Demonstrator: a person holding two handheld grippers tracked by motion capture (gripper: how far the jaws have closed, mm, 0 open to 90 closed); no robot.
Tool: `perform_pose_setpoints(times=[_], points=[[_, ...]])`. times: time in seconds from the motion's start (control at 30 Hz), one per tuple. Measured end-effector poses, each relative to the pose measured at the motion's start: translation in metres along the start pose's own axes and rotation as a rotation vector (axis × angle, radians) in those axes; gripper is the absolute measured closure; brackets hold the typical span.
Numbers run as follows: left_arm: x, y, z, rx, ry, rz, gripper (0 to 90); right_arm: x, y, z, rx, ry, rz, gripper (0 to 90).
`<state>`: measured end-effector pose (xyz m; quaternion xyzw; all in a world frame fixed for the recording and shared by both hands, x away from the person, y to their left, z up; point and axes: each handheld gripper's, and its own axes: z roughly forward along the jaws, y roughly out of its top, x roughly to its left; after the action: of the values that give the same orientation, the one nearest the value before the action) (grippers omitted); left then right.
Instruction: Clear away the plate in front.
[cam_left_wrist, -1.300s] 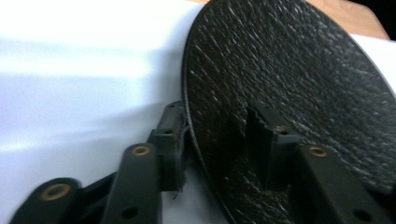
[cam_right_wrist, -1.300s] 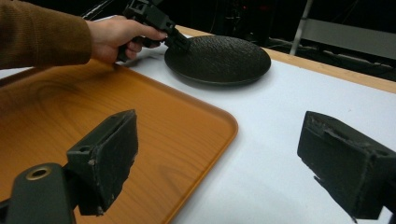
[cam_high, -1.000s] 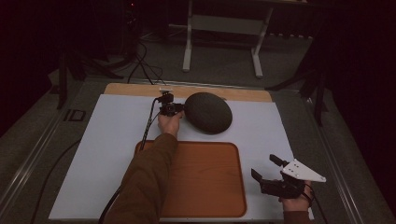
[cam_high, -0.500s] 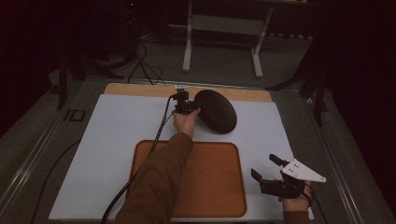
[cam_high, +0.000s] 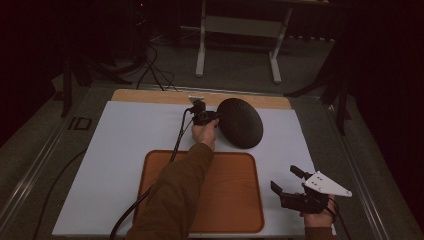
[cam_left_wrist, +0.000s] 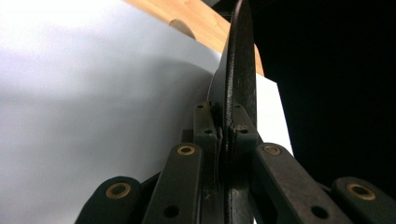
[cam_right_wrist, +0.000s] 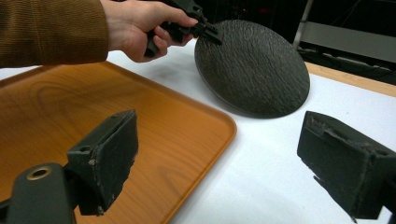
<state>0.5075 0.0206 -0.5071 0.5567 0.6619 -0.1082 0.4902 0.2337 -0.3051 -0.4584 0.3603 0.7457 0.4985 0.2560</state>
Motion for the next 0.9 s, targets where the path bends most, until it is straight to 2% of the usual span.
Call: perform_pose_setpoints(times=[0.17,0.37,0.5,0.63,0.9], points=[[0.006,-0.003,-0.003,0.013,-0.024,-0.073,86.3,0.0,0.0,-0.002,-0.002,-0.004,-0.003,12.3],[0.01,-0.003,-0.013,-0.007,-0.058,-0.11,86.3,0.0,-0.001,-0.004,-0.007,-0.009,0.001,12.3],[0.01,0.0,-0.023,-0.013,-0.063,-0.113,86.3,0.0,-0.001,-0.003,-0.007,-0.009,0.001,12.3],[0.012,0.002,-0.035,-0.022,-0.064,-0.133,86.2,0.0,-0.001,-0.003,-0.008,-0.01,0.0,12.3],[0.016,0.007,-0.062,-0.056,-0.089,-0.143,86.2,0.001,0.0,-0.002,-0.009,-0.008,-0.003,12.2]])
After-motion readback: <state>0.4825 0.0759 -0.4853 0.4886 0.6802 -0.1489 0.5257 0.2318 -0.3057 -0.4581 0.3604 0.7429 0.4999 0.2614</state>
